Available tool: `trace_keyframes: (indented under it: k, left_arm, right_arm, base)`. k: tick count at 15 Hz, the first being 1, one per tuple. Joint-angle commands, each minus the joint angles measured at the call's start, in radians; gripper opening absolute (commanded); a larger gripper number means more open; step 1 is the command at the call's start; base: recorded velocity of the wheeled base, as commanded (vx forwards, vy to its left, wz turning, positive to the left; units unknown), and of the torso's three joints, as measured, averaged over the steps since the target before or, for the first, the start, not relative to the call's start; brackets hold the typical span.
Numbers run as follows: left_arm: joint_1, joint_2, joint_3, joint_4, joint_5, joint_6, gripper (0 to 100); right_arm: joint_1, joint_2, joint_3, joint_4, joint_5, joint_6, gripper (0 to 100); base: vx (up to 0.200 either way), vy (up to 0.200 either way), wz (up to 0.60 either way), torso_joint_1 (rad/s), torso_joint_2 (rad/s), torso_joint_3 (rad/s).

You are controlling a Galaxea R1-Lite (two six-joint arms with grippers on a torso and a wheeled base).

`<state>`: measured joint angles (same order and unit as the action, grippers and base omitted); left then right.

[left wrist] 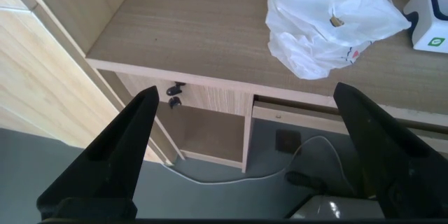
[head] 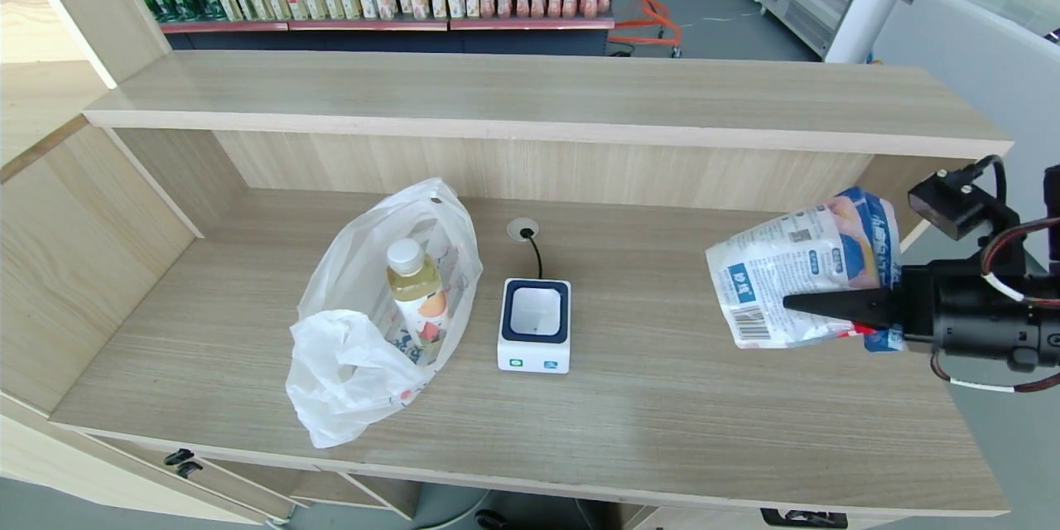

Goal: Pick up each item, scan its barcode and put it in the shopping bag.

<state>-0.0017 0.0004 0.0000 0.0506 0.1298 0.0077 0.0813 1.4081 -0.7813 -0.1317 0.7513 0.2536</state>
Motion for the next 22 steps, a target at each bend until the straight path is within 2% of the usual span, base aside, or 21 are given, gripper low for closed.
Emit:
trace_keyframes:
  k: [1, 4, 7, 22]
  left_arm:
    - [0.0, 0.001, 0.0, 0.0, 0.001, 0.0, 100]
    - [0.0, 0.0, 0.0, 0.0, 0.001, 0.0, 100]
    - [0.0, 0.0, 0.0, 0.0, 0.001, 0.0, 100]
    - [0.0, 0.0, 0.0, 0.0, 0.001, 0.0, 100]
  right_arm:
    - [0.068, -0.136, 0.002, 0.02, 0.157, -0.019, 0]
    - [0.176, -0.132, 0.0, 0.017, 0.226, -0.019, 0]
    - [0.233, -0.124, 0.0, 0.017, 0.232, -0.017, 0]
    - [0.304, -0.112, -0.03, 0.009, 0.224, -0.011, 0]
  base:
    - [0.0, 0.0, 0.0, 0.0, 0.0, 0.0]
    - [0.0, 0.0, 0.0, 0.0, 0.0, 0.0]
    - [0.0, 0.0, 0.0, 0.0, 0.0, 0.0]
    - [0.0, 0.0, 0.0, 0.0, 0.0, 0.0]
